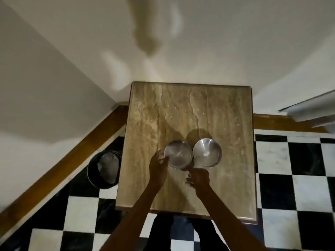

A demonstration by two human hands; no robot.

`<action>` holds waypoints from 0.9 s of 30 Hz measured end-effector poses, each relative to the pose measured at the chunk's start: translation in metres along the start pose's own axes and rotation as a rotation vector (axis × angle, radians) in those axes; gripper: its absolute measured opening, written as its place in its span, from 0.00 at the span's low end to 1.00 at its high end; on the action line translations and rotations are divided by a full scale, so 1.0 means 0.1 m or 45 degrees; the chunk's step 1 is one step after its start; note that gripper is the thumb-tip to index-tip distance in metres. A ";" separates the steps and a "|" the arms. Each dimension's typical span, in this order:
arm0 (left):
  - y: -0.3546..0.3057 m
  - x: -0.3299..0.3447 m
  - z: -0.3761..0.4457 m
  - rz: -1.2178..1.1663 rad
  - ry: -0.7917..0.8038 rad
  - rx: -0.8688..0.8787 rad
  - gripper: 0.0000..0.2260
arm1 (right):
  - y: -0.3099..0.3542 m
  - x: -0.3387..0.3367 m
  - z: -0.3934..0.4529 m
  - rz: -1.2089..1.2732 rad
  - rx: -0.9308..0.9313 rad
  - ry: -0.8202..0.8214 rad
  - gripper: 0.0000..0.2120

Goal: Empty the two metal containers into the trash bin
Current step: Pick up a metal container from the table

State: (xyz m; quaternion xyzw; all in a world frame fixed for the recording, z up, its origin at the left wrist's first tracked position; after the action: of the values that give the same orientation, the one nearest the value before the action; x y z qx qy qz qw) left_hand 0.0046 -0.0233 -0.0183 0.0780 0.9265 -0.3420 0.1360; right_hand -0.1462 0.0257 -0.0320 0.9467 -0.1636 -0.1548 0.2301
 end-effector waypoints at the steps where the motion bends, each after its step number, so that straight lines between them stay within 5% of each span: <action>1: 0.05 0.05 0.10 -0.029 -0.029 0.033 0.14 | -0.06 0.09 0.11 -0.042 -0.026 0.007 0.09; 8: 0.25 0.10 0.42 -0.047 -0.190 0.015 0.14 | -0.26 0.32 0.39 -0.112 -0.292 -0.228 0.10; 11: 0.37 0.04 0.41 -0.049 -0.163 0.028 0.14 | -0.35 0.35 0.40 -0.242 -0.317 -0.236 0.05; 15: 0.61 -0.19 0.23 -0.079 -0.120 -0.086 0.09 | -0.38 0.32 0.16 -0.451 -0.378 -0.151 0.12; 19: 0.87 -0.51 0.16 -0.475 0.054 -0.382 0.11 | -0.33 0.38 -0.10 -0.455 -0.441 -0.011 0.11; 23: 1.09 -0.89 0.03 -1.051 0.440 -0.682 0.11 | -0.26 0.62 -0.33 -0.514 -0.524 0.154 0.06; 27: 1.32 -1.39 -0.05 -1.561 0.836 -0.751 0.28 | -0.20 1.16 -0.63 -0.705 -0.634 0.349 0.13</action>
State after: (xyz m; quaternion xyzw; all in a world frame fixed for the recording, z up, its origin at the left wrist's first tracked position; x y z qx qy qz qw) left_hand 0.1672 0.0723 -0.0532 -0.3932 0.8501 -0.0536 -0.3464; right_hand -0.0140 0.0225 -0.0131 0.8822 0.1726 -0.1182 0.4219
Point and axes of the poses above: each hand's wrist, its own z-axis towards the middle knuckle, its own x-axis out of the palm, y = z × x, the point moved 3 cm from there along z, towards the middle knuckle, and after that the axes turned 10 degrees about -x, right-handed, at the moved point
